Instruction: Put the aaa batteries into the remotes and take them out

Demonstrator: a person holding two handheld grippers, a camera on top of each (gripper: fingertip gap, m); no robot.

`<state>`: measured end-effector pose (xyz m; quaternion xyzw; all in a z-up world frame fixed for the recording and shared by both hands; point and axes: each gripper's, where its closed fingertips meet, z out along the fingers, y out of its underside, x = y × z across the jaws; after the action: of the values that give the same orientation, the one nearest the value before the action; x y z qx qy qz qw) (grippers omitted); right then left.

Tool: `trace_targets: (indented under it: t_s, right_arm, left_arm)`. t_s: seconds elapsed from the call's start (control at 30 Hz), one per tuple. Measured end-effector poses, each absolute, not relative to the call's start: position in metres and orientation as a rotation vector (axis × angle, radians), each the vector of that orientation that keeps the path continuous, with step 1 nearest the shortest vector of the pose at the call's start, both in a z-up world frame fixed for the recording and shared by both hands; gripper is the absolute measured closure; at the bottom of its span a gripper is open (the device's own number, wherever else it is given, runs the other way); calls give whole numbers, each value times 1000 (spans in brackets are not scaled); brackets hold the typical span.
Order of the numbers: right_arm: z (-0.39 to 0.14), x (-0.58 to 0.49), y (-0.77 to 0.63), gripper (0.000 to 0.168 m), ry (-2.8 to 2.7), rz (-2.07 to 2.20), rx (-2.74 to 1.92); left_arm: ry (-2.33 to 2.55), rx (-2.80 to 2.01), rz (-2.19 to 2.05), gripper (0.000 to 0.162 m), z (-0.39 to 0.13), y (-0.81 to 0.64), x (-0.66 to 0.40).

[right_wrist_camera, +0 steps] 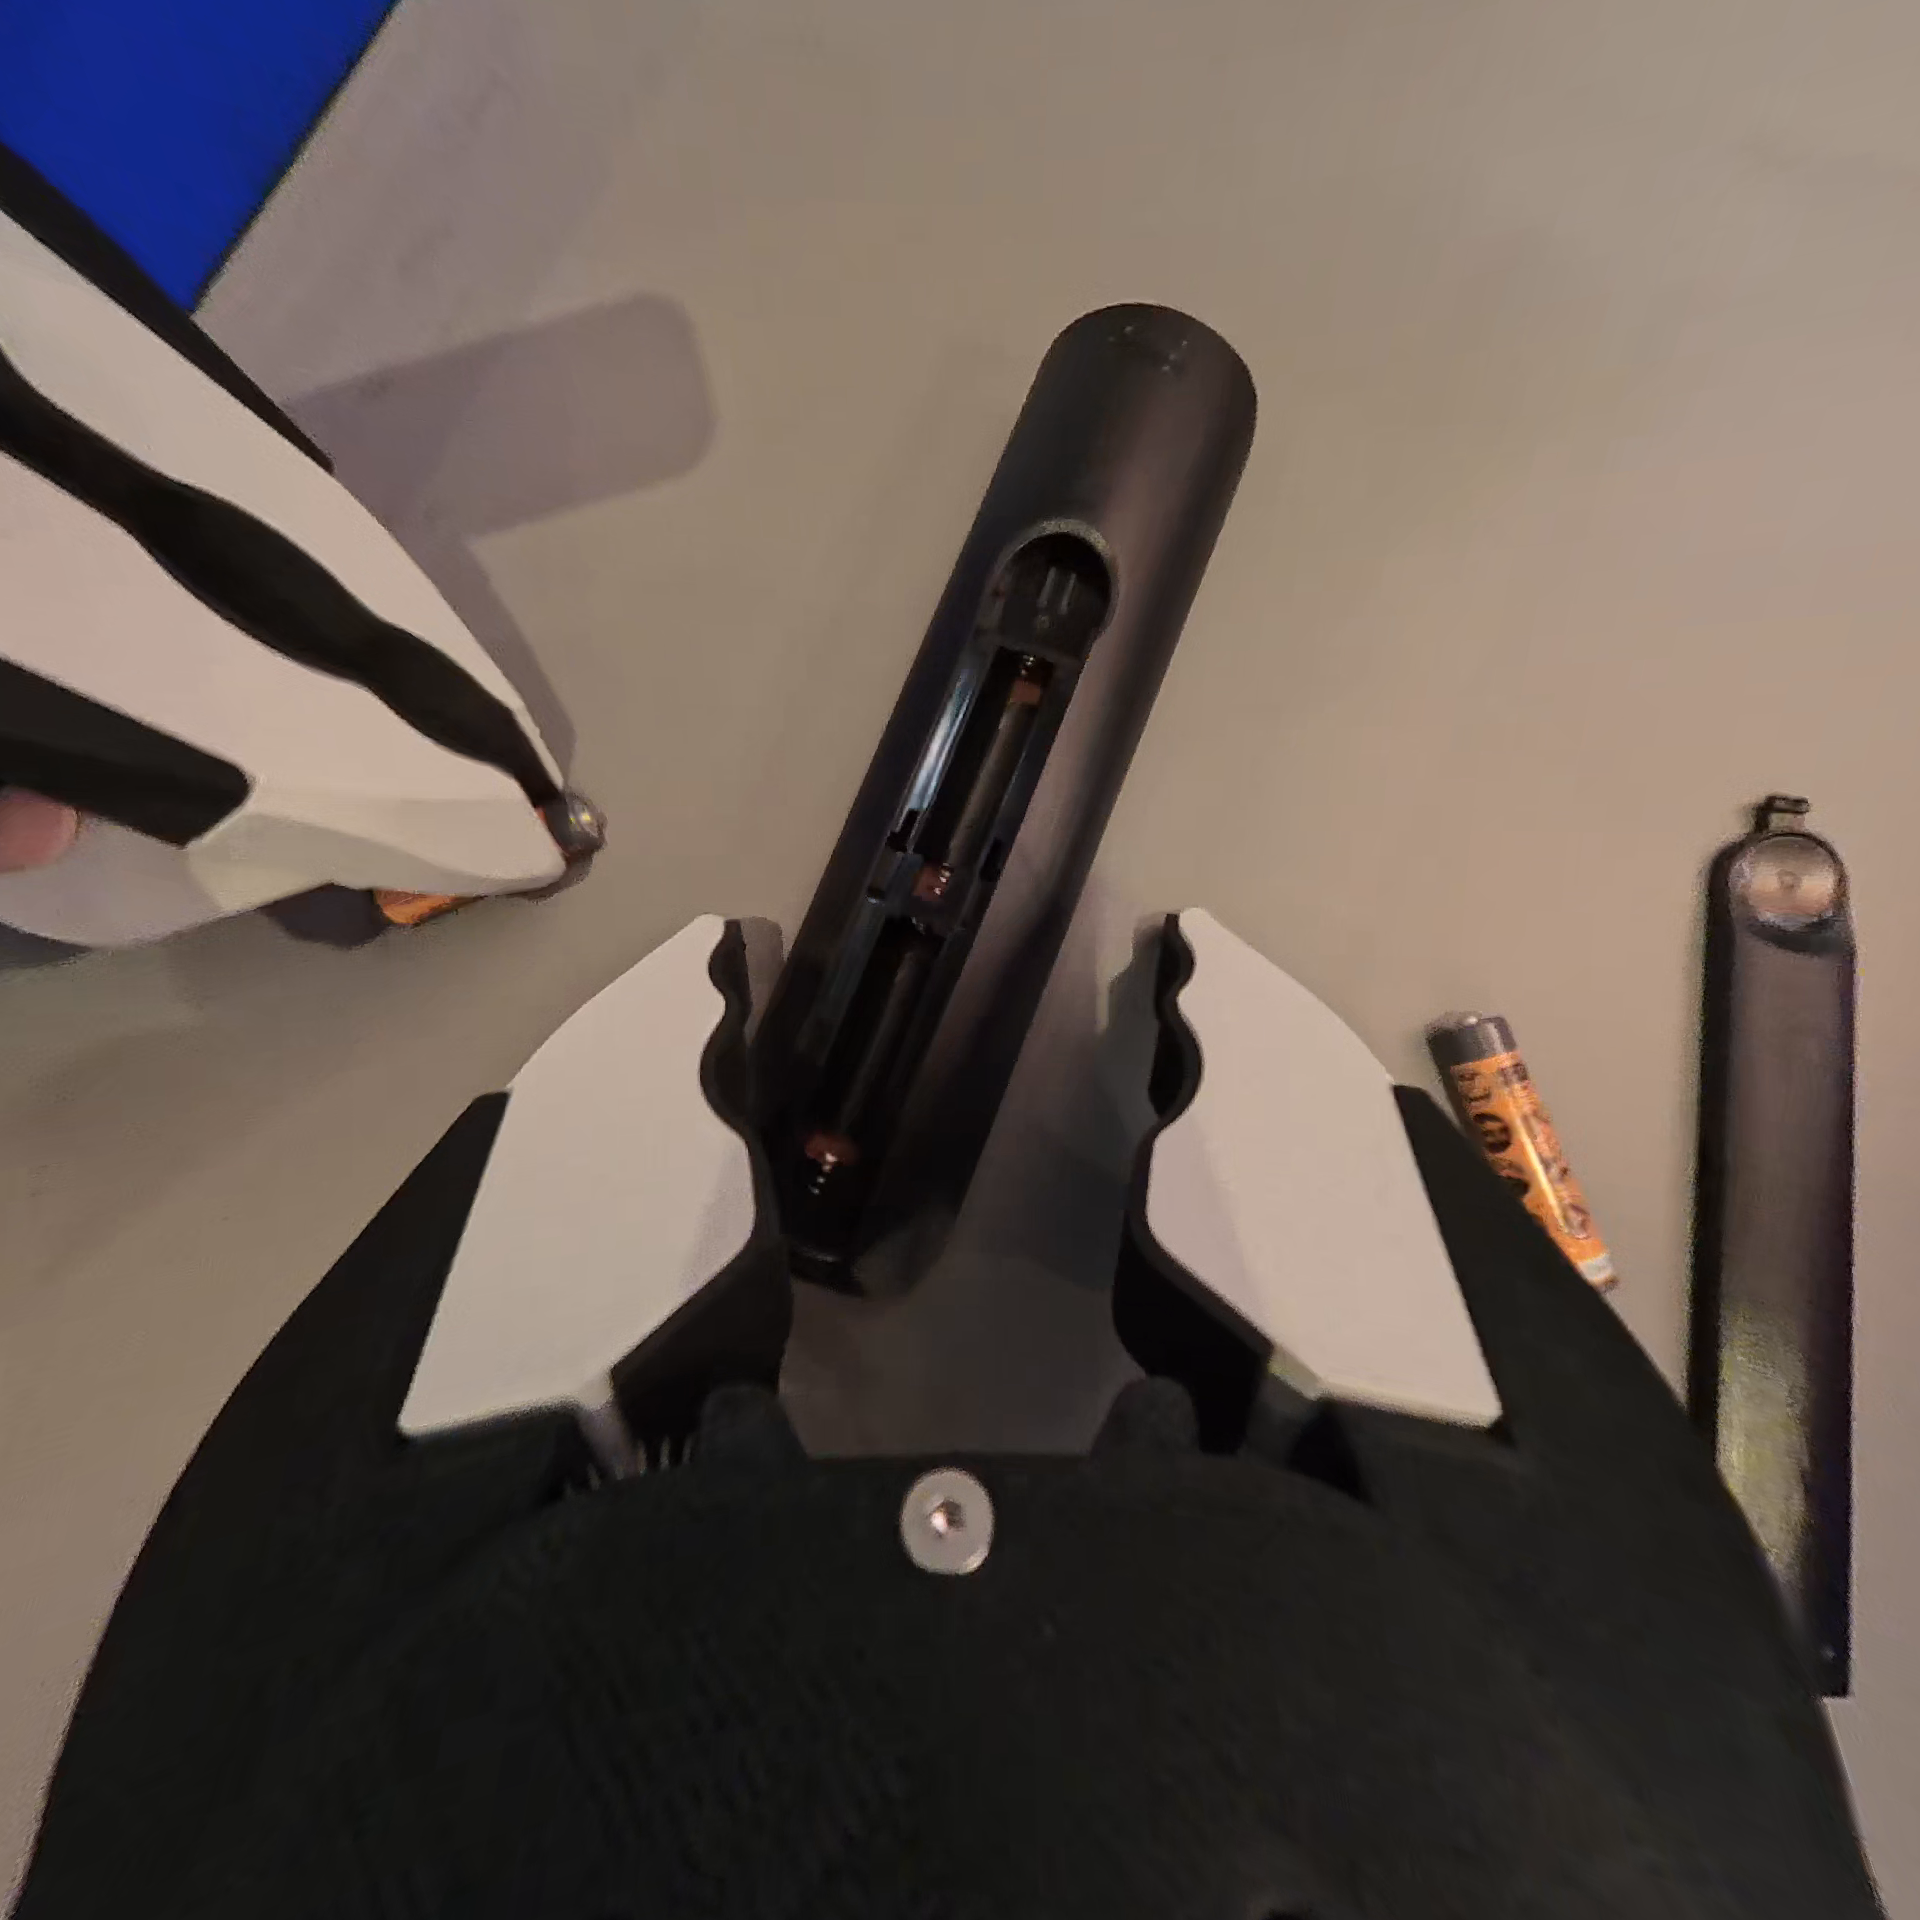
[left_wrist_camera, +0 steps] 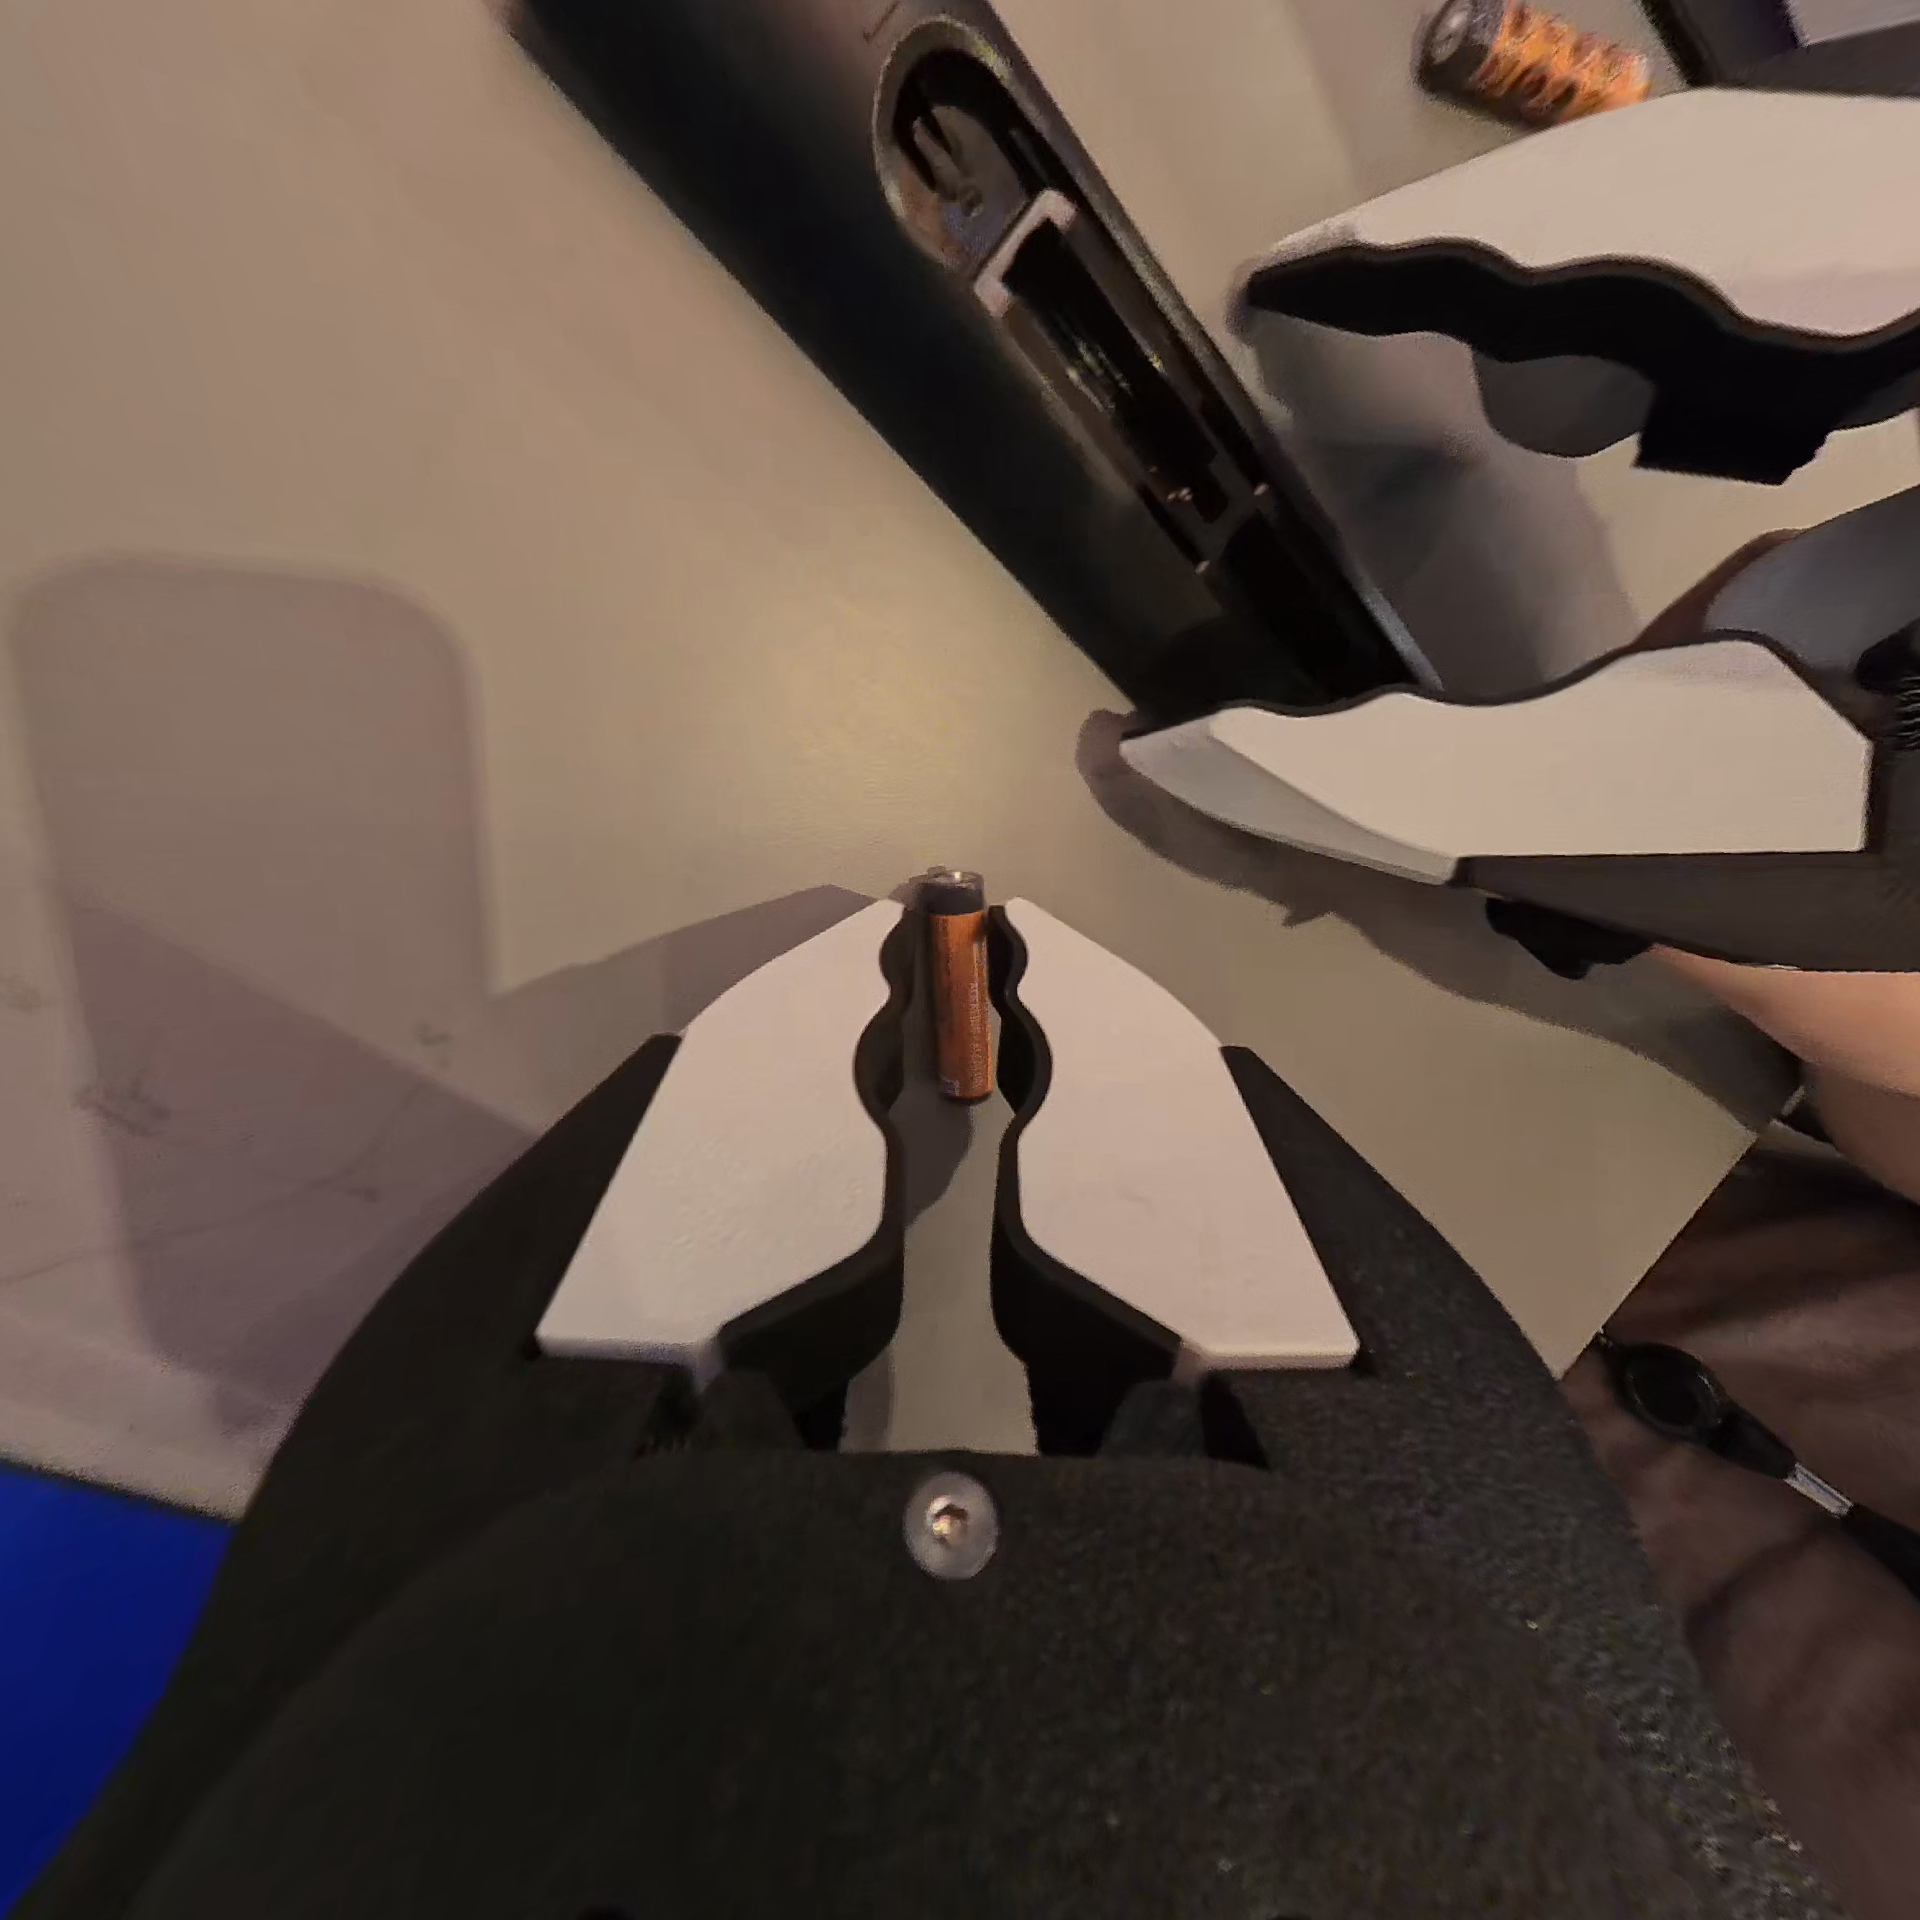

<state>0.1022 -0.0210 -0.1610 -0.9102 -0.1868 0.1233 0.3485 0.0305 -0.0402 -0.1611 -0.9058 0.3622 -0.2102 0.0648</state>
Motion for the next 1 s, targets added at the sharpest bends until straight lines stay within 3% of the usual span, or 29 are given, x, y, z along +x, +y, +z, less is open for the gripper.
trace_targets:
  t_s: [0.07, 0.13, 0.2, 0.43, 0.7, 1.0]
  right_arm:
    - [-164, 102, -19, 95, -540, 239, -2388]
    - [-163, 100, -18, 113, -594, 206, -2386]
    - [-163, 98, -19, 118, -619, 252, -2389]
    - [-162, 110, -18, 119, -617, 347, -2416]
    - [-147, 115, -17, 120, -430, 793, -2386]
    - [-129, 125, -18, 120, -334, 991, -2274]
  left_arm:
    - [1070, -2712, -673, 148, -160, -40, 33]
    - [1072, -2694, -683, 144, -159, -42, 34]
    - [1075, -2678, -663, 140, -159, -42, 33]
    - [1031, -2492, -628, 135, -136, -36, 30]
    - [878, -2246, -827, 126, -87, -33, 38]
    - [988, -2137, -944, 125, -96, -66, 63]
